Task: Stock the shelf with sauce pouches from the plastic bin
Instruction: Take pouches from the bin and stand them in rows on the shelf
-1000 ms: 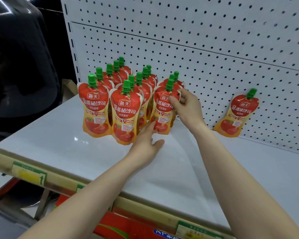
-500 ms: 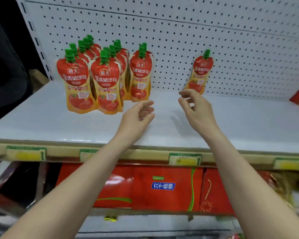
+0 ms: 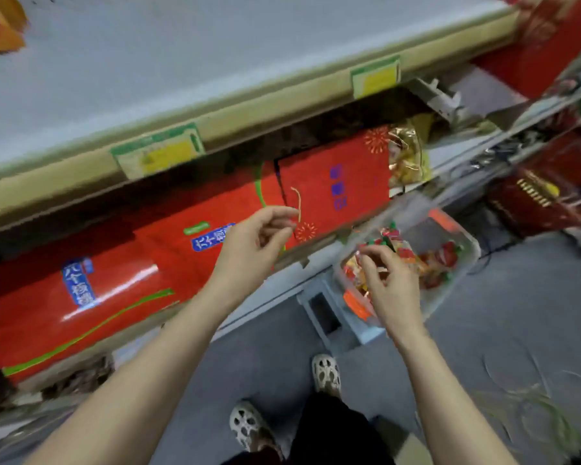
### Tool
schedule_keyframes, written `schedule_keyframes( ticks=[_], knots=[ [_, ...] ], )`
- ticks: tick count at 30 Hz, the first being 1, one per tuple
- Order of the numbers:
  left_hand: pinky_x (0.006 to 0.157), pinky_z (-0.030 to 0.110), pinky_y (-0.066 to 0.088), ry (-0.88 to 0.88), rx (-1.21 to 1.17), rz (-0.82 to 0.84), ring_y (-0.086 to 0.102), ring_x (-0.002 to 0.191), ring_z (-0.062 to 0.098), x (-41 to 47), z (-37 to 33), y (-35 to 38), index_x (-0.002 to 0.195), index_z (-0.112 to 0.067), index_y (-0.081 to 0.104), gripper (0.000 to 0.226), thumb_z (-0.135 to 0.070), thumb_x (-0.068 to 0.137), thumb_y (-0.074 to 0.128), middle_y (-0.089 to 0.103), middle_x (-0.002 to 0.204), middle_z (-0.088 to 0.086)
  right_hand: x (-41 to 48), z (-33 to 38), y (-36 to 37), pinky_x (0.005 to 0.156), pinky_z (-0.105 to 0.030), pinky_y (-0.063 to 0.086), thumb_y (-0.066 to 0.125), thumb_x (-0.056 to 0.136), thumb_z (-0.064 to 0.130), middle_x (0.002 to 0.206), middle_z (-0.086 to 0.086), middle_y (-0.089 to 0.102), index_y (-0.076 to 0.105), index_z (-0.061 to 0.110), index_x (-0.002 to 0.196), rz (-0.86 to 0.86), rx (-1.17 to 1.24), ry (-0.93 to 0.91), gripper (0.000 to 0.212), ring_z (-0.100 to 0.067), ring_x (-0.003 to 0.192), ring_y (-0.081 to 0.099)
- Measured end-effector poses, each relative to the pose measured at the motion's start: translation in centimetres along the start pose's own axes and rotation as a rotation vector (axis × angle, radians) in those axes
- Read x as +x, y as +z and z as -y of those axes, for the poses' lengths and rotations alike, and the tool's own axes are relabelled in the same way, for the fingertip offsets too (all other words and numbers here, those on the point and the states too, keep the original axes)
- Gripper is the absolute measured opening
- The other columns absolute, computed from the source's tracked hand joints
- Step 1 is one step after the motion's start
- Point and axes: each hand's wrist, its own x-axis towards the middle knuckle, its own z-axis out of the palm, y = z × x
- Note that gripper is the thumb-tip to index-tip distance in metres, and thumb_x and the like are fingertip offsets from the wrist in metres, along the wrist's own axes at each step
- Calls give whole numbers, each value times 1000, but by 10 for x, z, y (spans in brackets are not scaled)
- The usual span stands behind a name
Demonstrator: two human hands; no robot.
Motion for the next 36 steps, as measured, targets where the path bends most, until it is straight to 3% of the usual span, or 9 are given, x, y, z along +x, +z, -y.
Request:
schedule_keyframes(
  ticks=[4,7,11,15,18,22,30,33,36],
  knots=[
    [84,21,51,-135,61,191,64,90,1,19,43,87,112,-29,63,30,-7,92,59,69,101,-9,-19,-97,-15,75,-18,46,58,96,12,103,6,70,64,26,110,64,-26,285,20,-13,93,66],
    [91,22,50,-238,126,287,61,100,0,42,74,157,122,-29,59,35,-11,92,59,66,114,-8,2,-165,-33,76,-30,50,58,96,15,108,-4,70,62,16,122,87,-114,437,26,-22,95,67],
    [102,36,46,-345,215,373,54,121,14,79,121,248,136,-24,50,47,-15,91,61,56,136,0,68,-255,-50,71,-34,46,55,94,11,113,-12,69,57,13,123,142,-255,514,29,-37,97,65],
    [103,13,21,-299,422,416,36,138,20,113,172,318,148,-15,34,61,-21,93,61,39,152,6,146,-336,-31,77,-41,55,72,80,22,105,-9,71,56,26,118,298,-382,534,41,-37,95,67],
    [107,17,18,-345,547,419,27,143,22,135,209,349,152,-15,22,70,-20,93,58,24,158,9,185,-378,0,85,-44,53,61,91,23,116,-18,67,52,14,127,396,-503,475,39,-38,103,65],
    [116,42,27,-331,668,494,23,145,24,146,247,374,152,-19,21,70,-19,92,57,21,159,5,214,-410,38,92,-44,44,45,100,39,127,-26,57,44,7,135,404,-469,560,47,-44,115,56],
    [116,46,28,-258,736,618,26,143,26,154,272,418,153,-23,15,78,-21,91,62,26,157,4,228,-422,28,97,-42,43,77,77,39,126,-20,60,35,8,139,420,-461,675,81,-40,119,55],
    [109,42,37,-220,859,585,37,134,27,162,269,427,149,-19,26,80,-22,83,71,39,147,8,226,-412,11,78,-31,46,82,72,37,112,-13,68,60,9,118,473,-417,774,58,-29,99,64],
    [96,38,44,-158,868,578,48,120,25,166,259,420,135,-18,45,70,-32,75,78,52,130,6,217,-400,-4,87,-33,49,81,74,29,110,-8,68,64,14,118,430,-289,804,50,-30,105,64]
  ],
)
